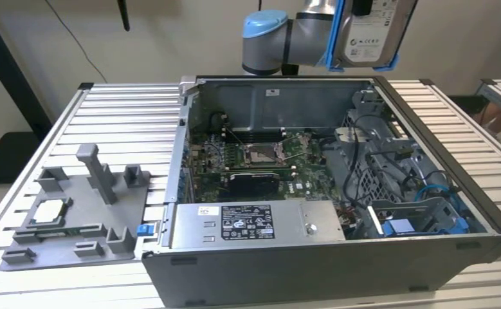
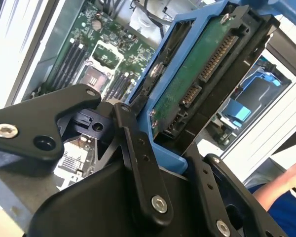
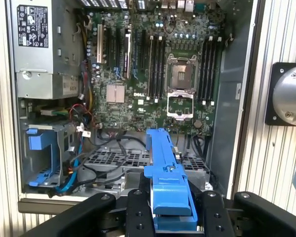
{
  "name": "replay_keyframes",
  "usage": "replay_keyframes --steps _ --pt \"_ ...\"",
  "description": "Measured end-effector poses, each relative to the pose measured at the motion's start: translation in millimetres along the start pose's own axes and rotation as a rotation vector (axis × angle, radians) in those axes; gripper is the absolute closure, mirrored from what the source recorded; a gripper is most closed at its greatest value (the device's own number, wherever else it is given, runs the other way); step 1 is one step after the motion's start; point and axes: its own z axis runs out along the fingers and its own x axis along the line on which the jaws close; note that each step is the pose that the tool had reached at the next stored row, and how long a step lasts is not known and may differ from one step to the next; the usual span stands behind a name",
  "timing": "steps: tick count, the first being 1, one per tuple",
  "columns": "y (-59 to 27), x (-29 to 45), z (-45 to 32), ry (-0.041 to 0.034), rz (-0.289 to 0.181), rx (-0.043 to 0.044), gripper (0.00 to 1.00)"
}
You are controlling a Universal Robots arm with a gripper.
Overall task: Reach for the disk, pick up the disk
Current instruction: 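Pick up the disk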
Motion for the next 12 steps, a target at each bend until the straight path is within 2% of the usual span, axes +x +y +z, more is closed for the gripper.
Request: replay_keyframes --steps 5,12 --pt "-2.0 10.9 1.1 0.0 0.001 0.0 1.0" --pt "-15.7 22.0 3.2 0.0001 0.001 -0.0017 1.0"
